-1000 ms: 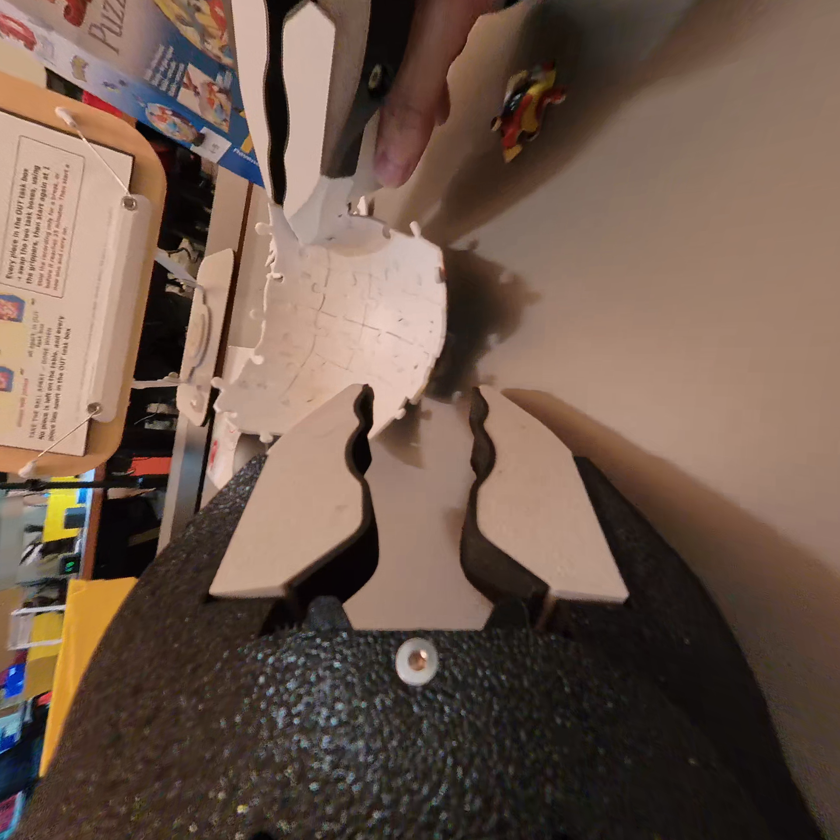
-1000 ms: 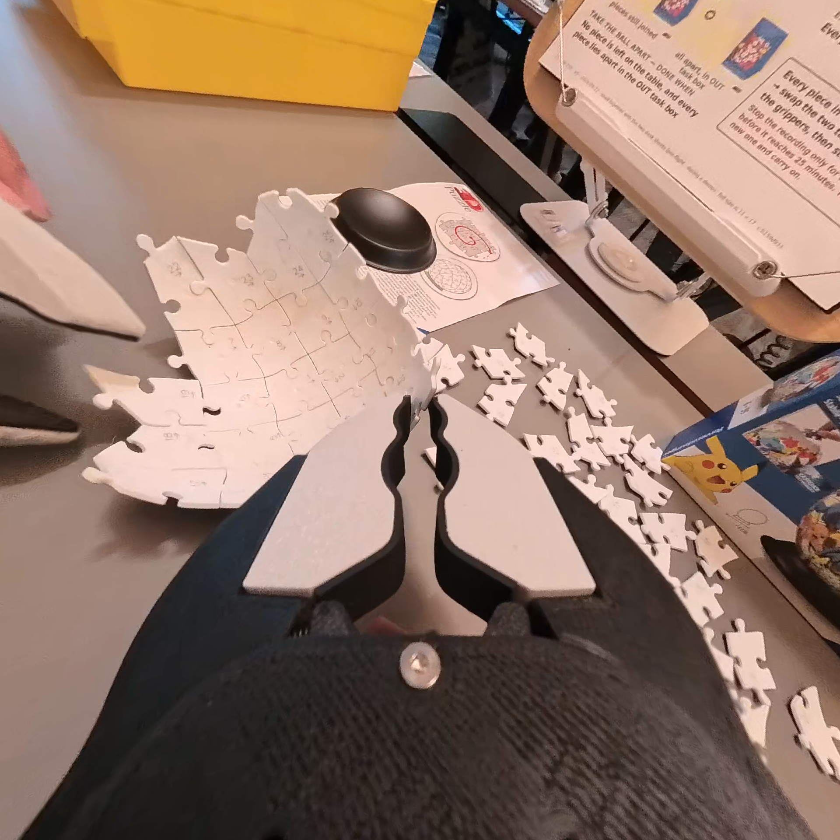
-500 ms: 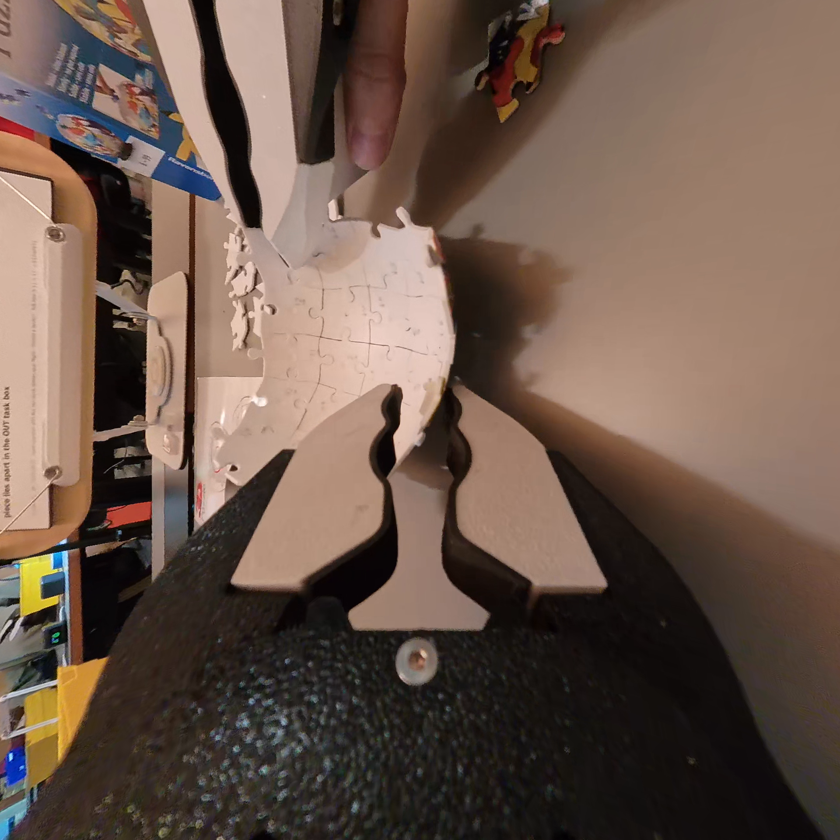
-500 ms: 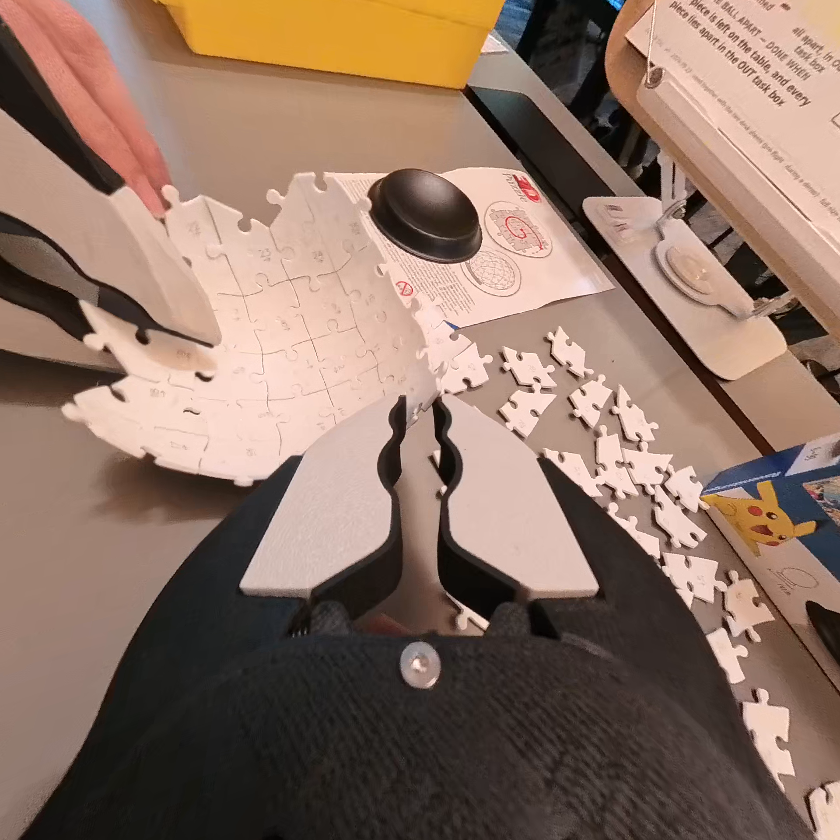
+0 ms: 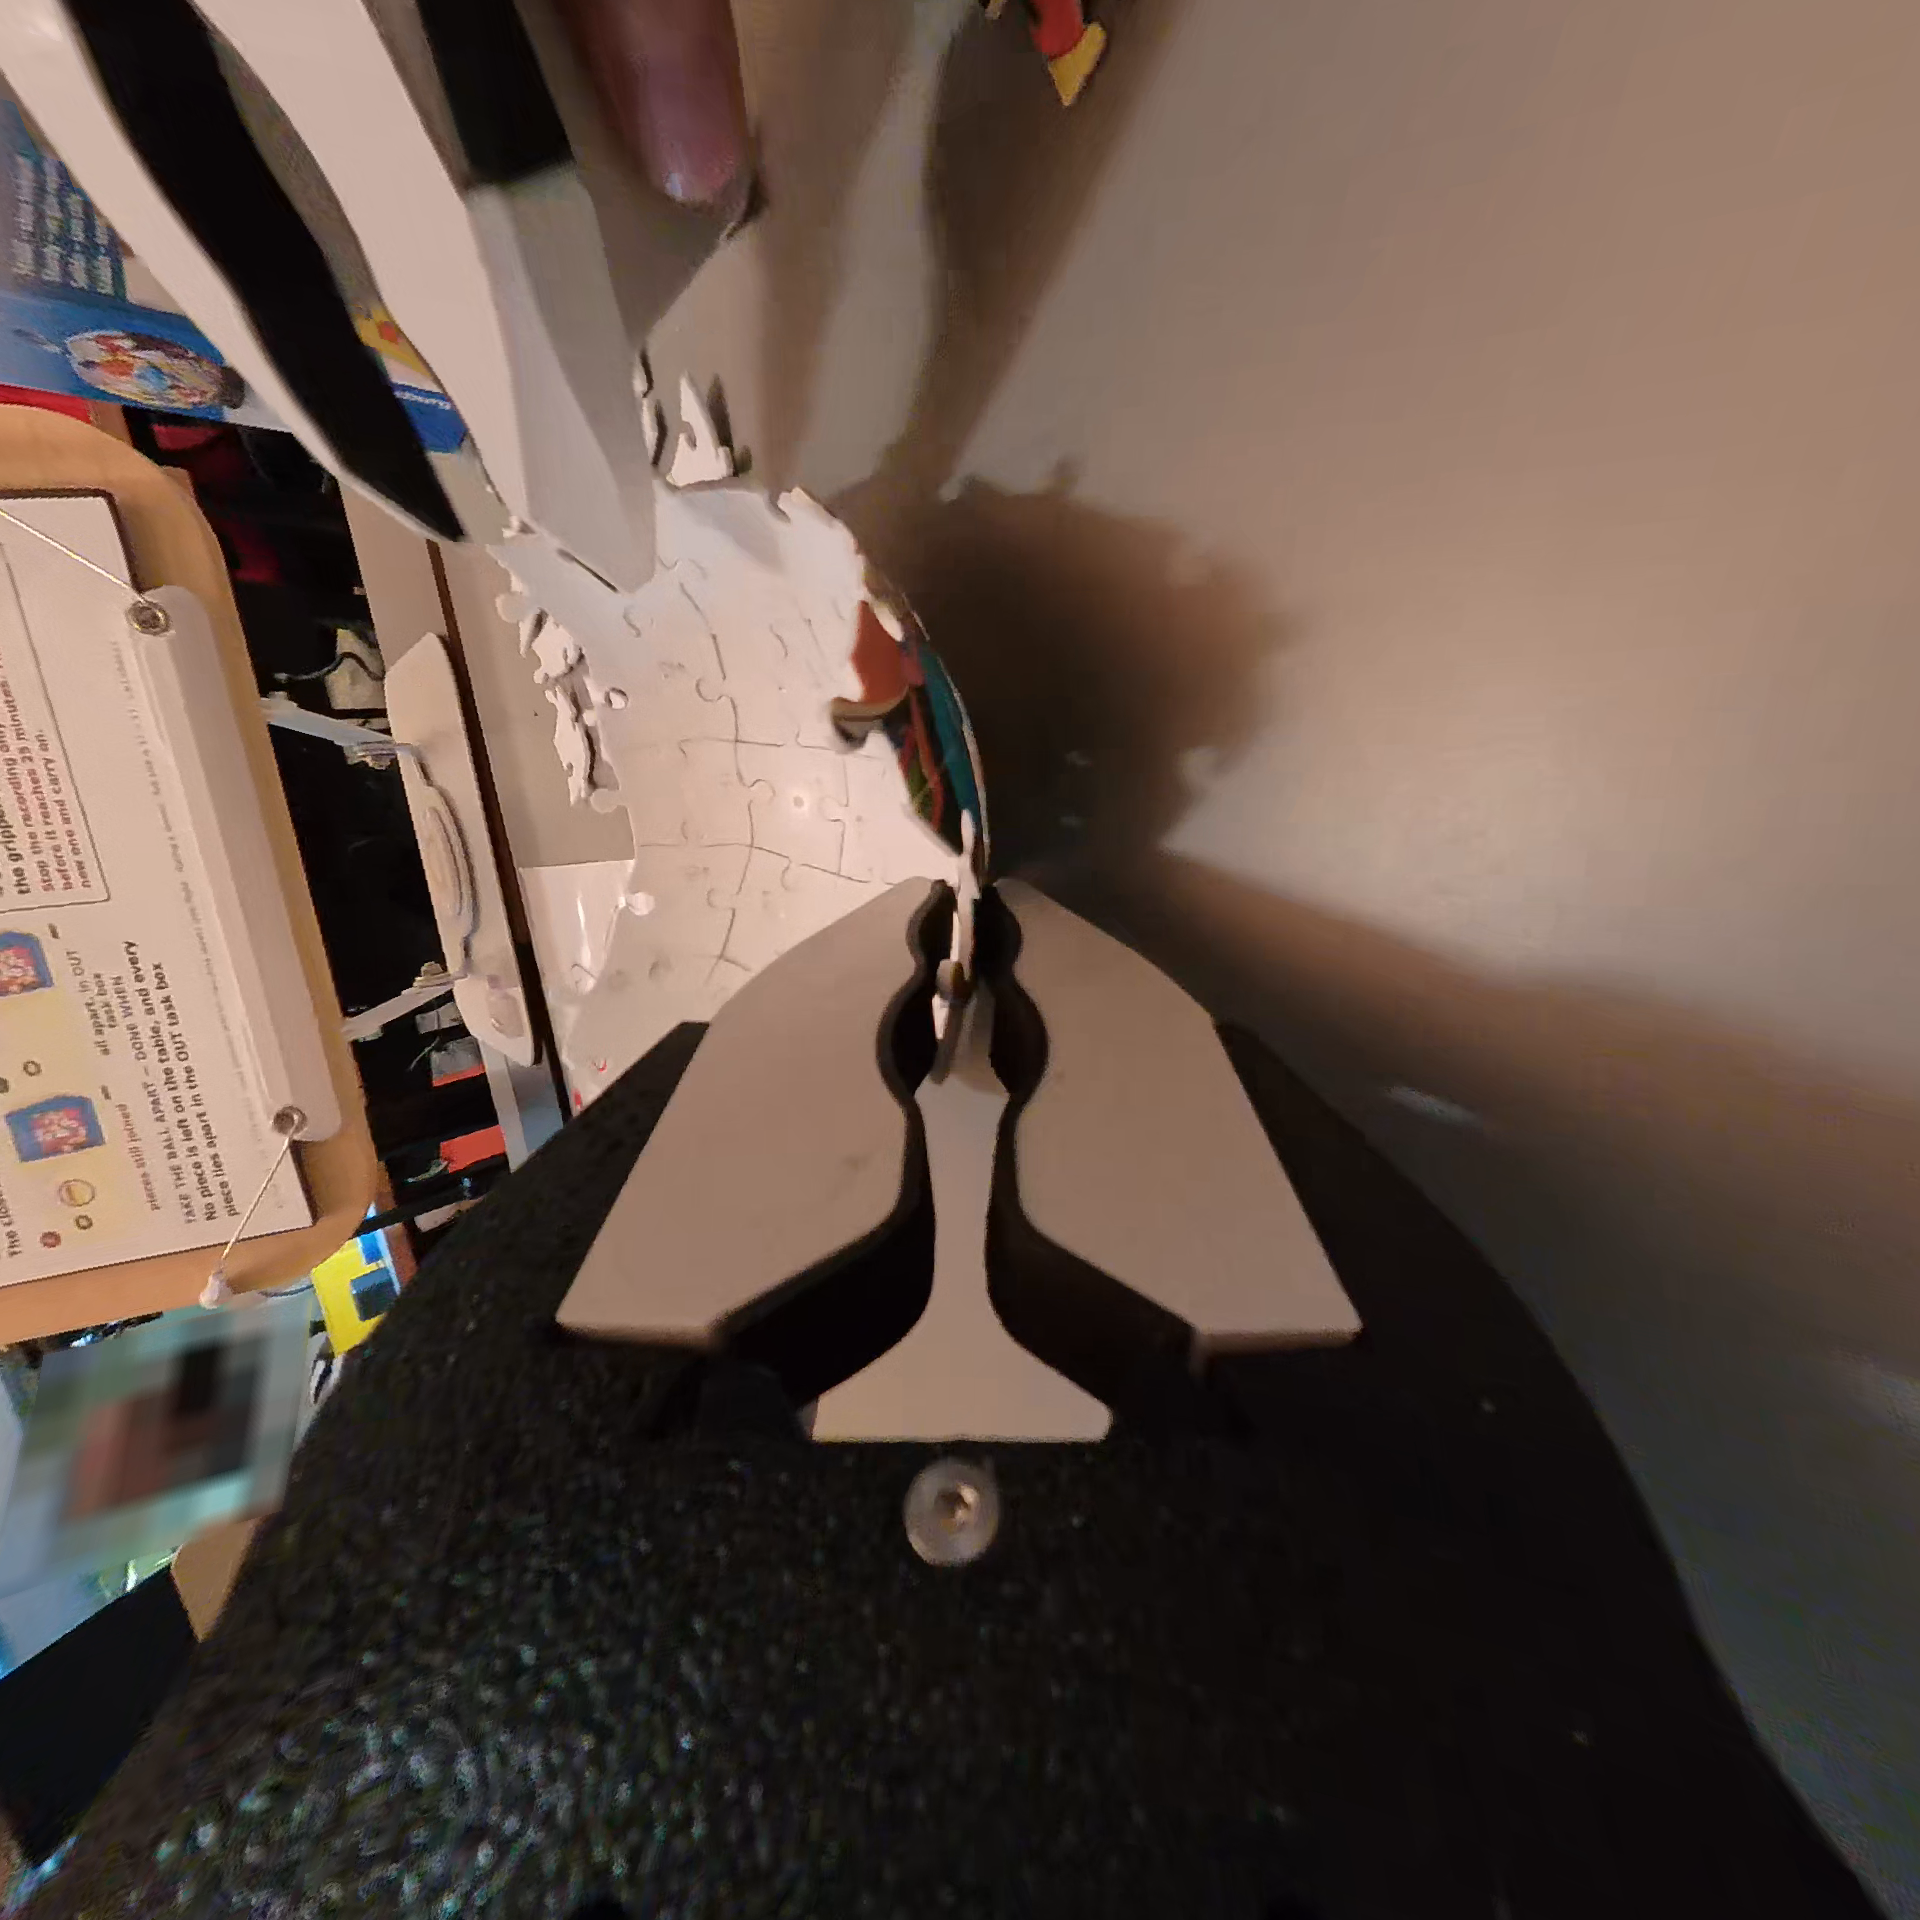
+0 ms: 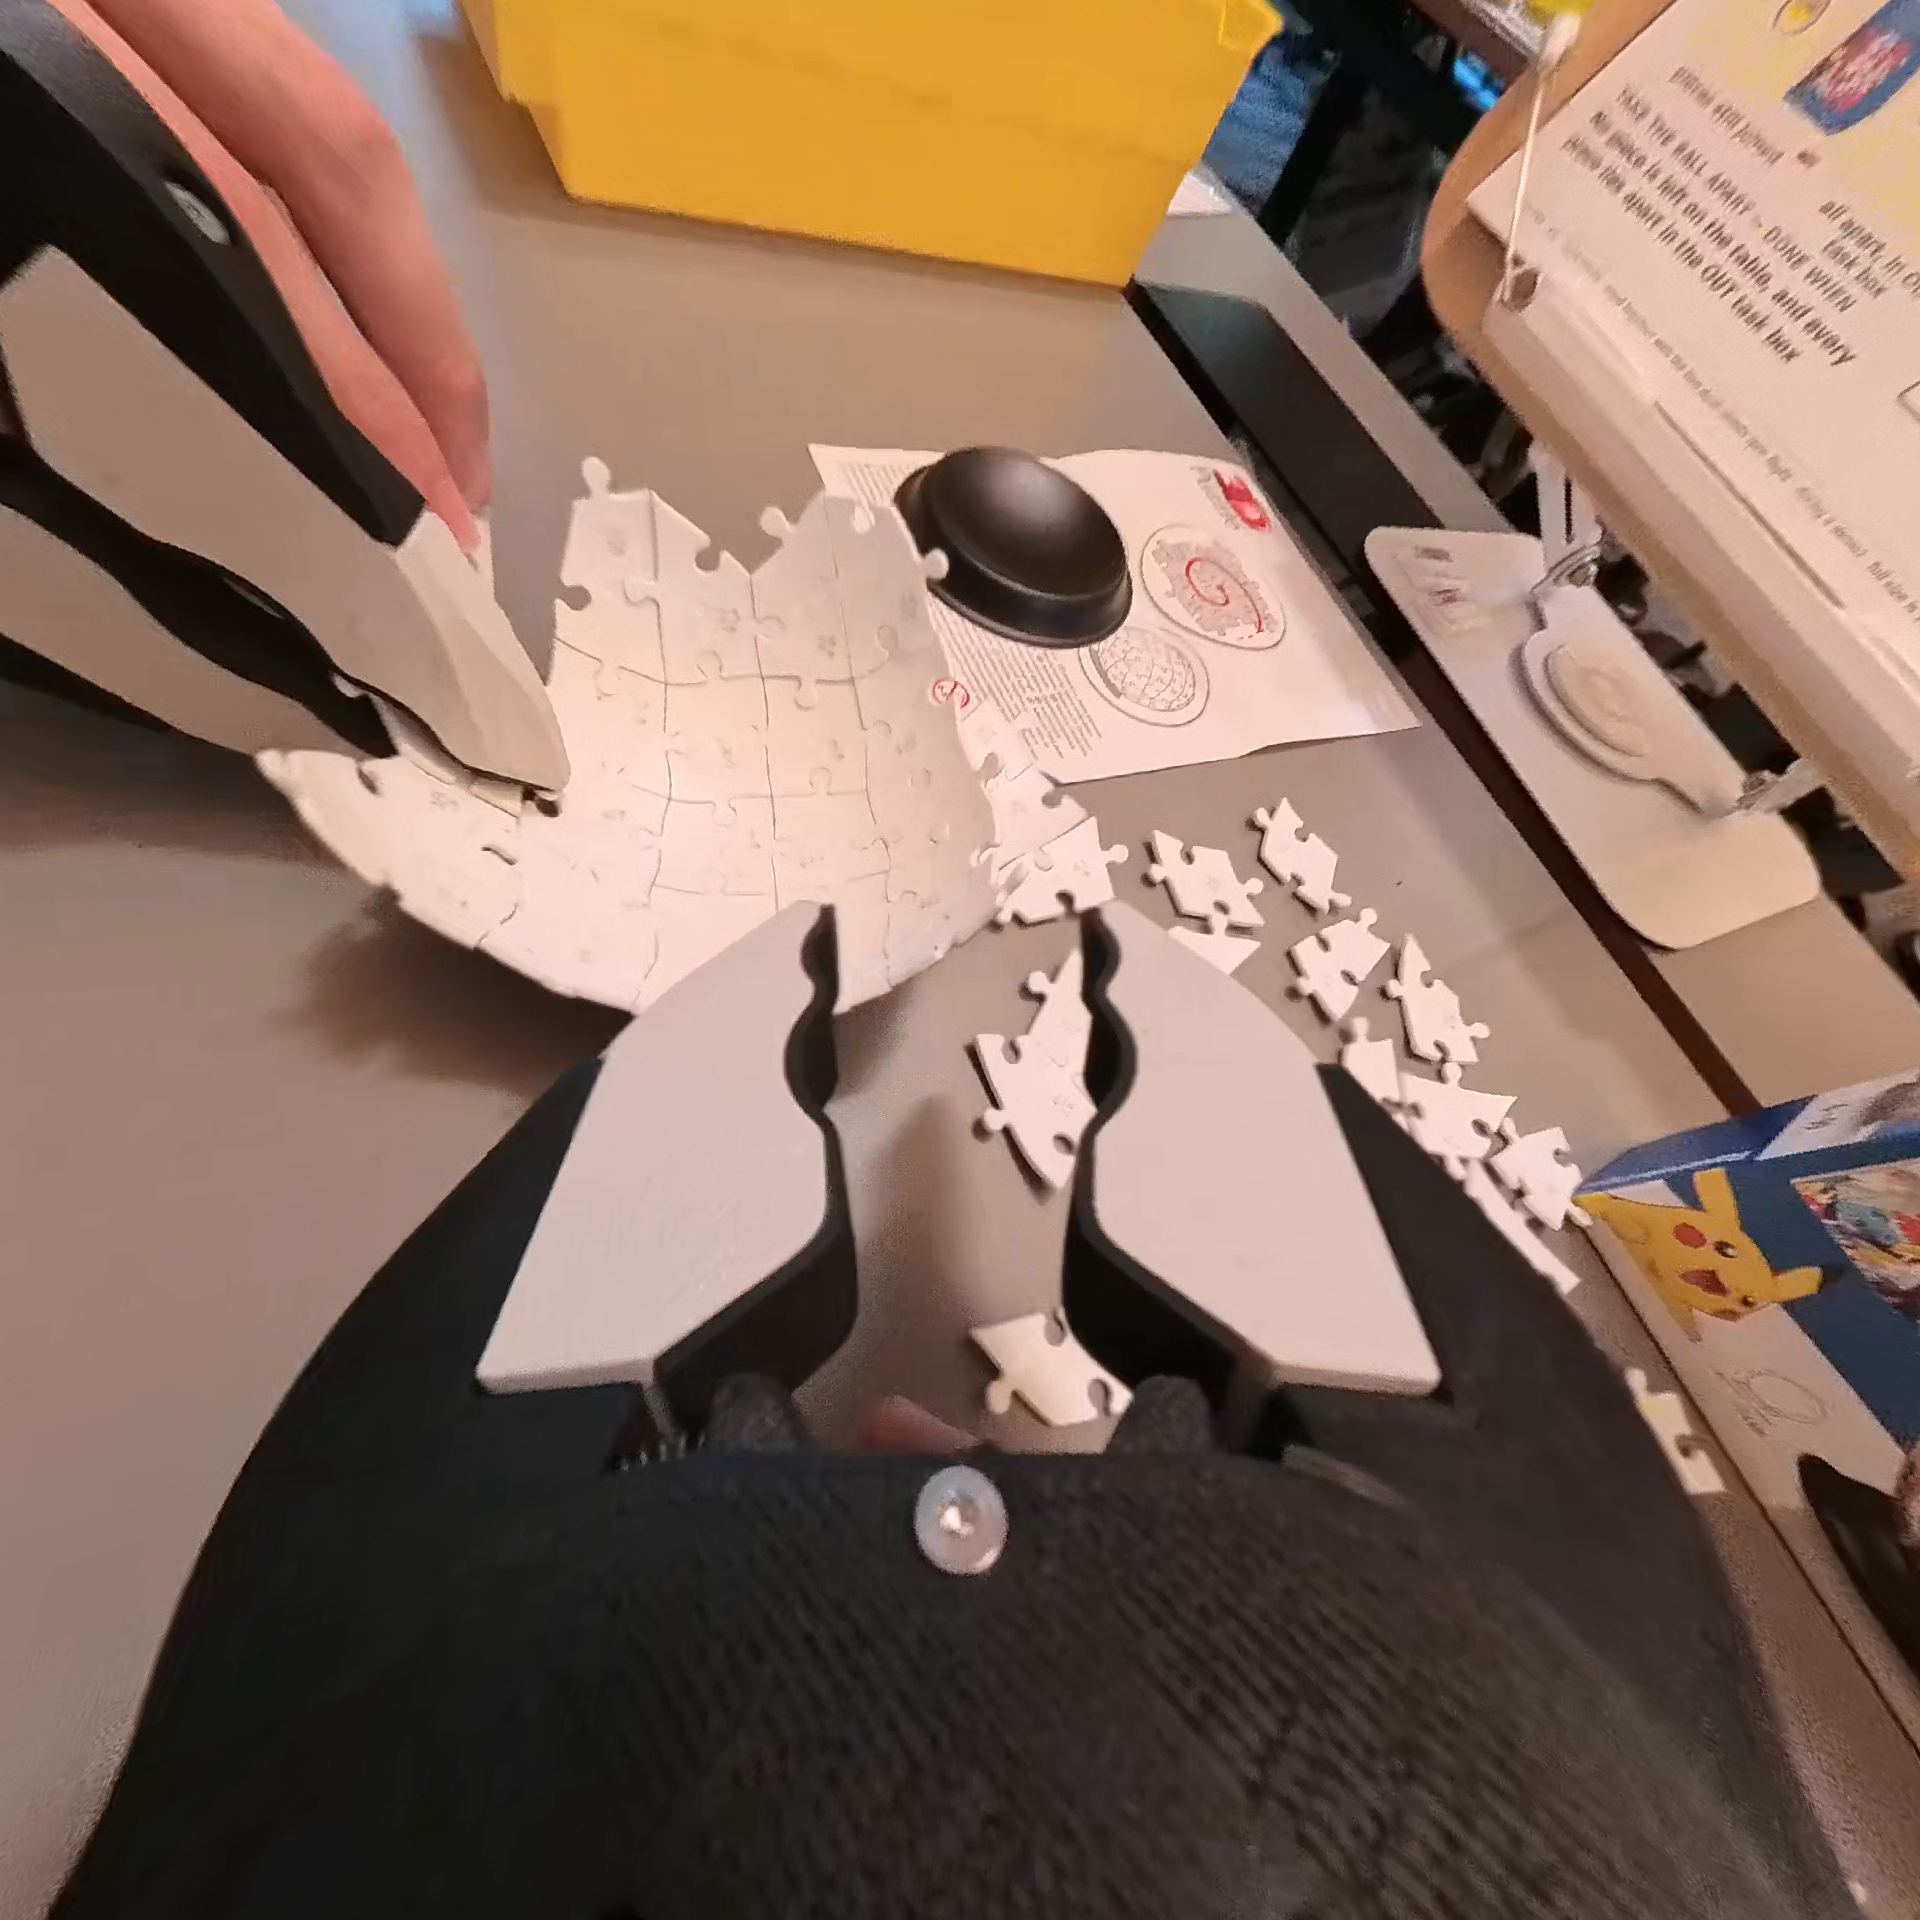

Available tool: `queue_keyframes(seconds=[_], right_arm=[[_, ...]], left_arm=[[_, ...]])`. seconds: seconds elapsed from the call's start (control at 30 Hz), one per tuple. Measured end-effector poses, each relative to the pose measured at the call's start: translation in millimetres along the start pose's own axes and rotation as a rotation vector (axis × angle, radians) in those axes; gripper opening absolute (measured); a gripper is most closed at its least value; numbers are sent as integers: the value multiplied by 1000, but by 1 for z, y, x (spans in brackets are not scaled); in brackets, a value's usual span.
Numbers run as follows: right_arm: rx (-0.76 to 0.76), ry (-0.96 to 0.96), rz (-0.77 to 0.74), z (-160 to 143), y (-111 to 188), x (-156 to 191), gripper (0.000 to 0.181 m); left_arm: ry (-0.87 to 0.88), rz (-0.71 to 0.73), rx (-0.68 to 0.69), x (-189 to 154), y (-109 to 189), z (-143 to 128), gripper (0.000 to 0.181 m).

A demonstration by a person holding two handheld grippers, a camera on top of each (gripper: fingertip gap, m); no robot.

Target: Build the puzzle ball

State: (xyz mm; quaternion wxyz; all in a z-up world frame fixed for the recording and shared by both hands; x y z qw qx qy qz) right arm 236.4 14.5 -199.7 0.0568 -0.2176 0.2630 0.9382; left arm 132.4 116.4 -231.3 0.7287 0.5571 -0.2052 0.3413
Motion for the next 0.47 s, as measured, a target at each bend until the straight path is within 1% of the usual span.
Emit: queue_keyframes(seconds=[0.03, 0.07, 0.1, 0.17, 0.2, 0.3, 0.37, 0.4, 0.47], right_arm=[[-15, -2, 11, 2, 6, -2, 54], [-37, 7, 41, 6, 13, -1, 62], [-73, 36, 94, 13, 22, 2, 66], [-156, 120, 199, 24, 38, 18, 65], [-185, 153, 228, 28, 42, 27, 64], [-196, 240, 232, 26, 37, 50, 61], [-197, 290, 186, 20, 27, 56, 53], [-205, 293, 173, 19, 22, 57, 52], [-216, 292, 200, 14, 13, 62, 45]], left_arm=[[-4, -12, 2, 1, 1, 0, 4], [-12, -26, 9, 1, 1, 0, 4], [-19, -37, 16, 2, 2, 0, 4], [-41, -53, 25, 4, 3, 0, 4], [-54, -61, 29, 5, 3, 0, 4], [-63, -91, 34, 8, 3, 1, 4], [-58, -116, 31, 9, 2, 1, 4], [-54, -129, 30, 10, 2, 2, 4], [-52, -148, 22, 12, 1, 2, 4]])
Point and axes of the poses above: each gripper's, where its closed fingertips meet, y back along the fingers, z out of its top, x = y × z across the jaws, the point moved 6 cm from there along y, back along the fingers, and after that the axes turned 9 degrees about y, right-handed, at the moved point
